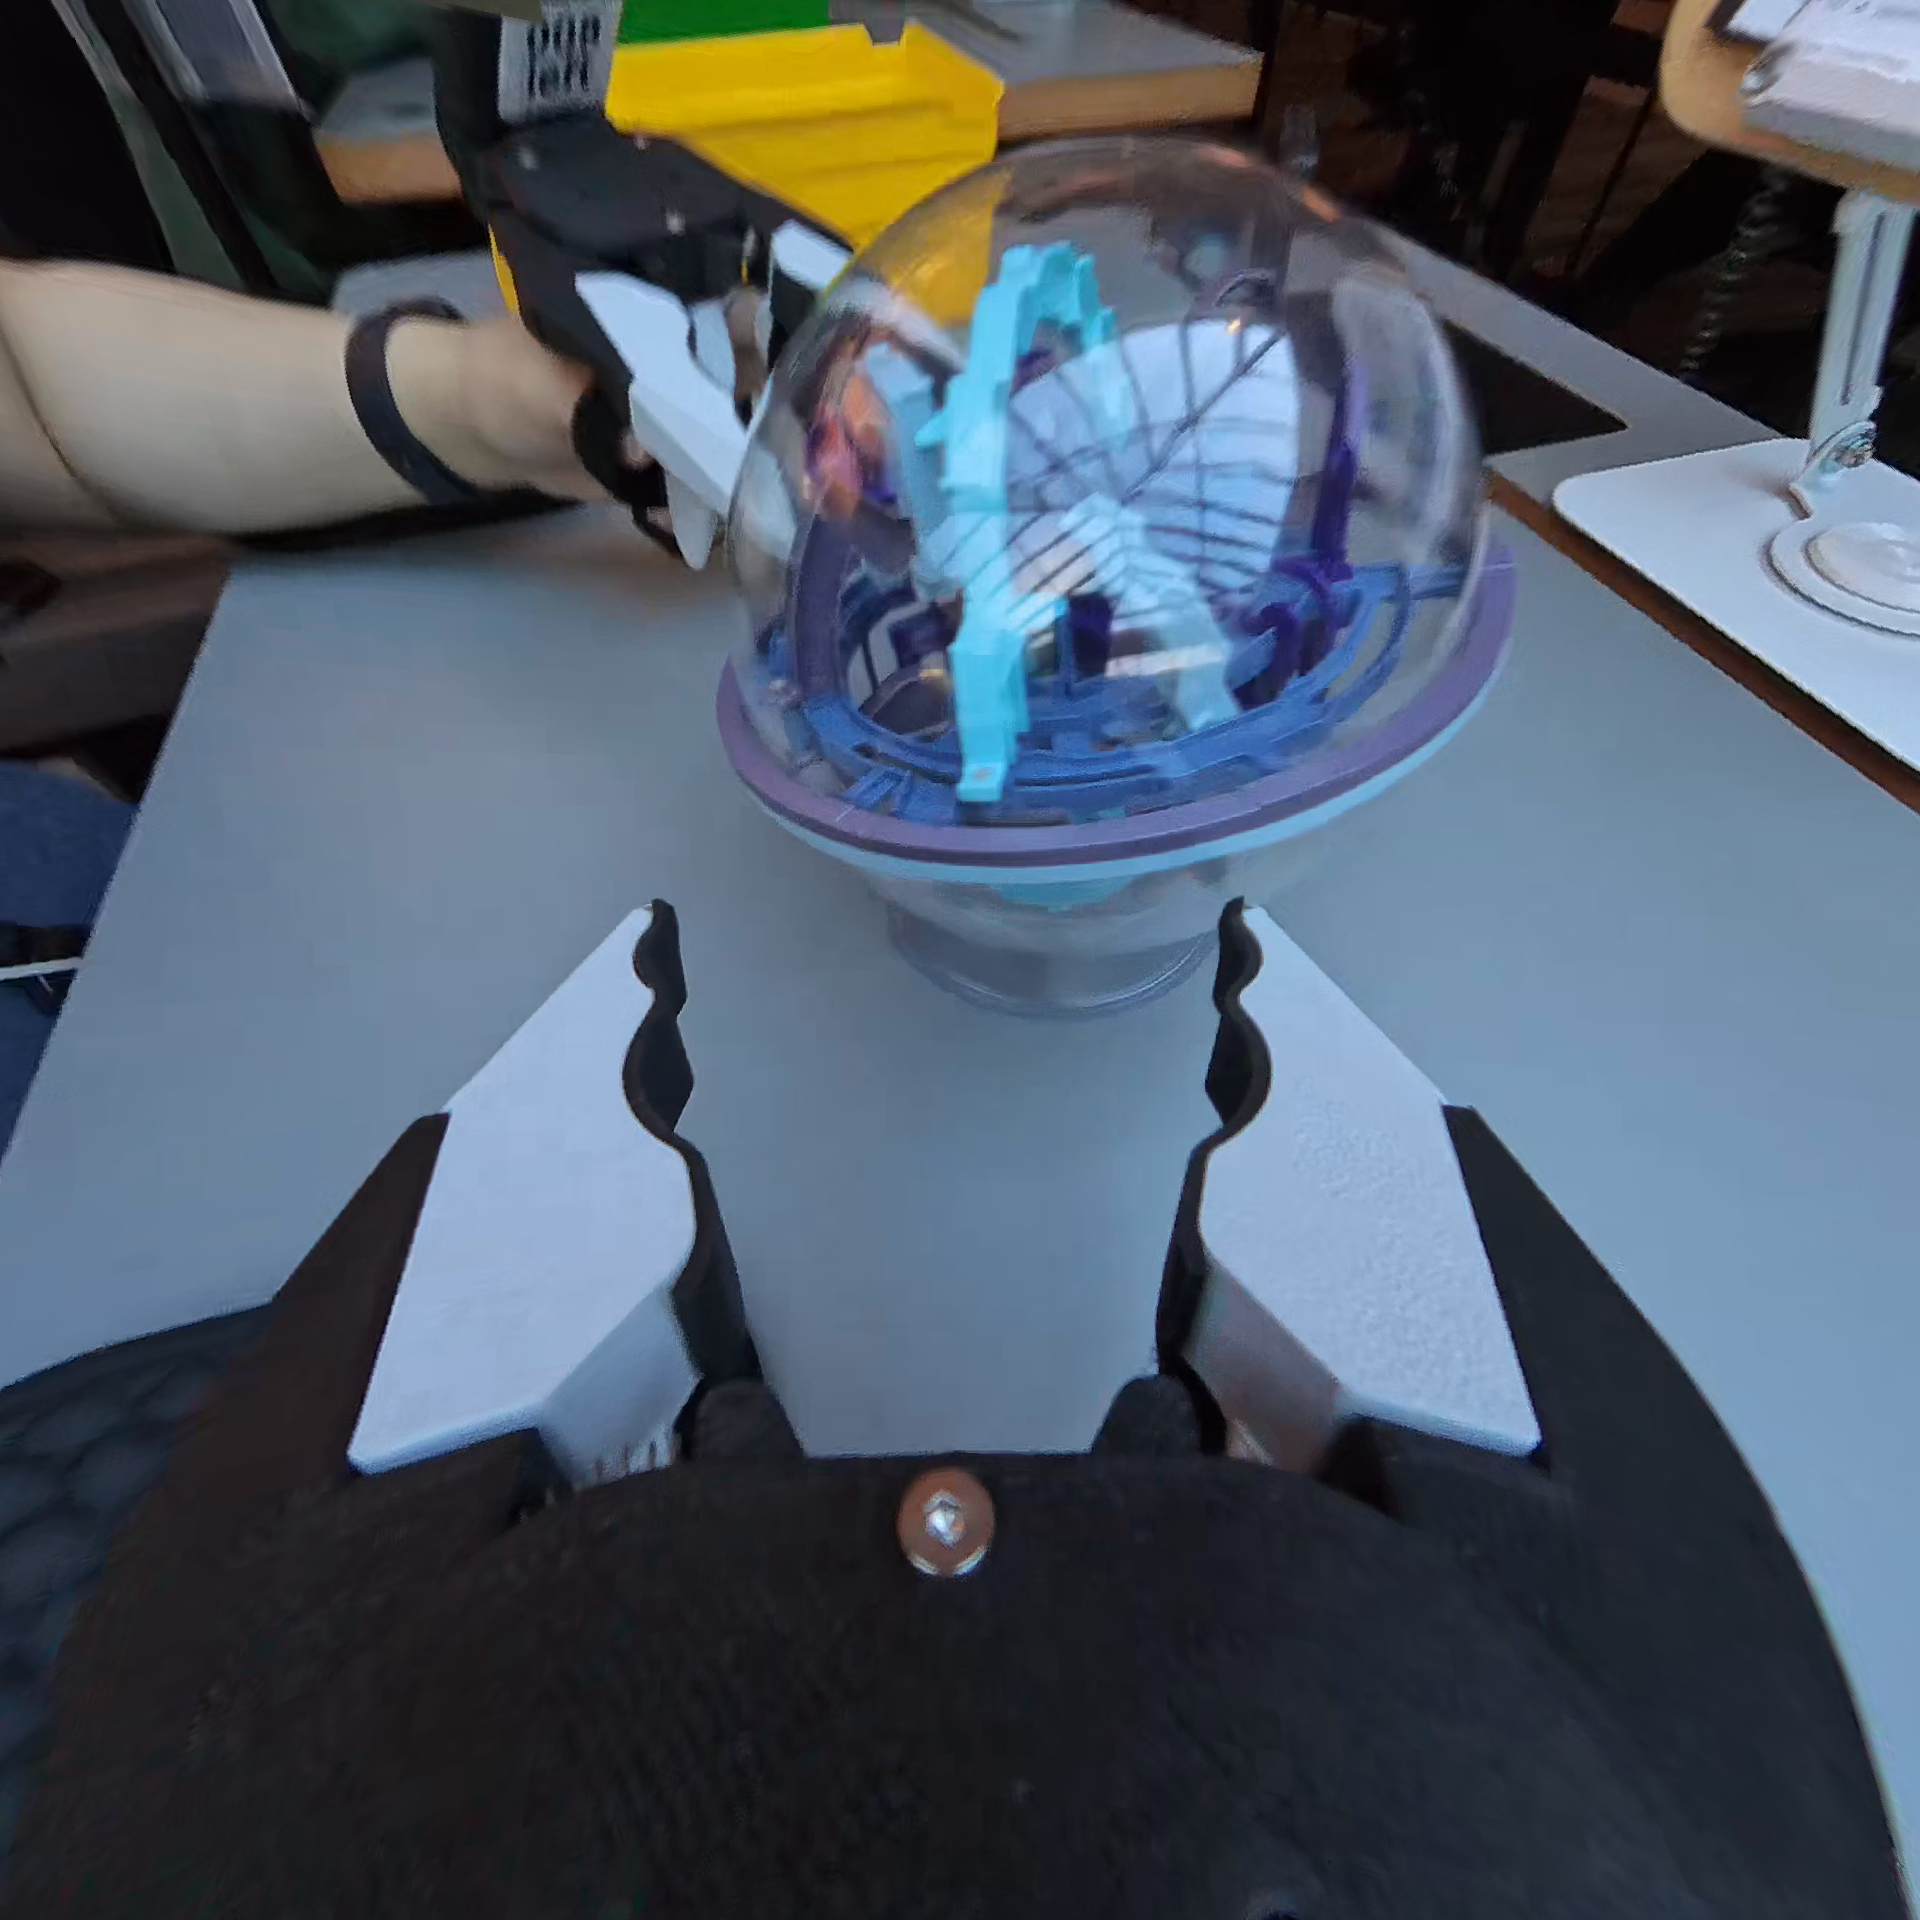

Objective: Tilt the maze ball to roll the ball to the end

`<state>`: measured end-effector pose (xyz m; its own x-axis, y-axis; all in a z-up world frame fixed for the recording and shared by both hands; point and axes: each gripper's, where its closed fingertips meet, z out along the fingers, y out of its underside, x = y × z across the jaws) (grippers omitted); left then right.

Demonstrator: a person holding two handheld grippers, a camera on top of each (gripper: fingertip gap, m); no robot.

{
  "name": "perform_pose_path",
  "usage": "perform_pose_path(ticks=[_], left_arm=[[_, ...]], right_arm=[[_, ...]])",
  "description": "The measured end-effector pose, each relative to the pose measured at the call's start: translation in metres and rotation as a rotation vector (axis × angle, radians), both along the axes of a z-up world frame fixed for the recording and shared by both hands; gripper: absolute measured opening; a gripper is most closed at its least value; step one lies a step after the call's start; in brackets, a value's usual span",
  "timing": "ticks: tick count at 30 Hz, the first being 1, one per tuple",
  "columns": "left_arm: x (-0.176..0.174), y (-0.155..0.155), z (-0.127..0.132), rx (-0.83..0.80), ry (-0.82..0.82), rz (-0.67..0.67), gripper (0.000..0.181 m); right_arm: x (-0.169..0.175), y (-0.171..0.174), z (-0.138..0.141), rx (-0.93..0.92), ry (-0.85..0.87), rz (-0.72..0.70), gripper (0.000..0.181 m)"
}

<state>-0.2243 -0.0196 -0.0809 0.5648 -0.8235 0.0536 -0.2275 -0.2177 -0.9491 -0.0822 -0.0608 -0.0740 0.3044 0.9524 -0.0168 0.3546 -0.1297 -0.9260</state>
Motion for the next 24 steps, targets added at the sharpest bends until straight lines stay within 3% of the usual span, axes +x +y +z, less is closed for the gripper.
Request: perform_pose_path(ticks=[3,9,13,18,21,24], left_arm=[[0.011,-0.013,0.002,-0.059,-0.072,-0.088,0.106],[0.031,-0.022,0.002,-0.044,-0.106,-0.188,0.124],[0.042,-0.018,-0.009,0.000,-0.020,-0.221,0.126],[0.048,-0.013,-0.018,0.008,0.019,-0.256,0.122],[0.049,-0.013,-0.015,0.016,0.001,-0.290,0.123],[0.049,-0.013,-0.016,0.005,0.005,-0.313,0.122]], right_arm=[[0.003,0.015,0.015,0.003,0.122,-0.051,0.115],[-0.012,0.027,0.008,0.062,0.119,-0.046,0.138],[-0.024,0.026,0.007,0.064,0.133,-0.003,0.137],[-0.021,0.027,-0.009,0.095,0.021,-0.010,0.131],[-0.015,0.028,-0.015,0.074,-0.023,-0.006,0.113],[-0.012,0.034,-0.014,0.089,-0.026,-0.004,0.112]])
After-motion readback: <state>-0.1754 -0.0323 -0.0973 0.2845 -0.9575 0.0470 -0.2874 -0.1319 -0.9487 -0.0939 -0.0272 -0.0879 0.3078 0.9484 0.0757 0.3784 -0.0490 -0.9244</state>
